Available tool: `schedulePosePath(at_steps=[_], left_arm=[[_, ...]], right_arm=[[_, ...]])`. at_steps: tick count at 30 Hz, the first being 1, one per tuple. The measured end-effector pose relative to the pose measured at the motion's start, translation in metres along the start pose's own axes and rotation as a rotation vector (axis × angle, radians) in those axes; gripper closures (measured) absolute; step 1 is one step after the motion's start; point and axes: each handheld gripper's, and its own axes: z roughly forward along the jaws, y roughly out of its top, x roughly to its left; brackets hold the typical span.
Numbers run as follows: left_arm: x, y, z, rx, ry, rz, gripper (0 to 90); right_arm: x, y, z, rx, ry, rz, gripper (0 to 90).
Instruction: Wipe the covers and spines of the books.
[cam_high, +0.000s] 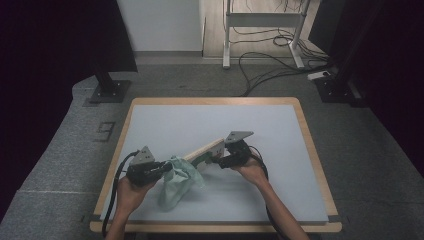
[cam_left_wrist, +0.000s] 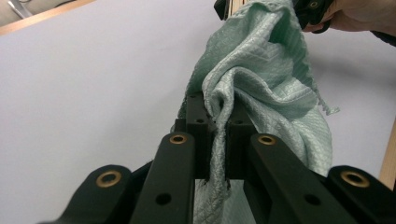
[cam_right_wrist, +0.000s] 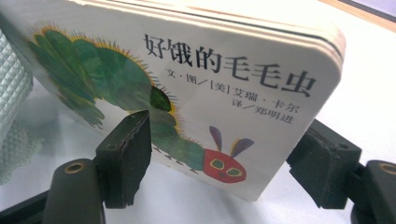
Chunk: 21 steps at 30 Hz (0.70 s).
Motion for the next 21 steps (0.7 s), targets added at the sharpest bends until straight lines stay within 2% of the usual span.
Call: schedulePosePath(at_steps=[8,21], left_arm=[[0.000,-0.011,0.007,-0.009,-0.005,-0.026,83.8],[0.001,-0.030,0.025,0.034,-0.001,-0.046,84.2]], right_arm=[[0.000,0.000,0.000,0.002,-0.003,-0.002,25.1],[0.000,0.000,0.000,0.002,-0.004,-0.002,25.4]])
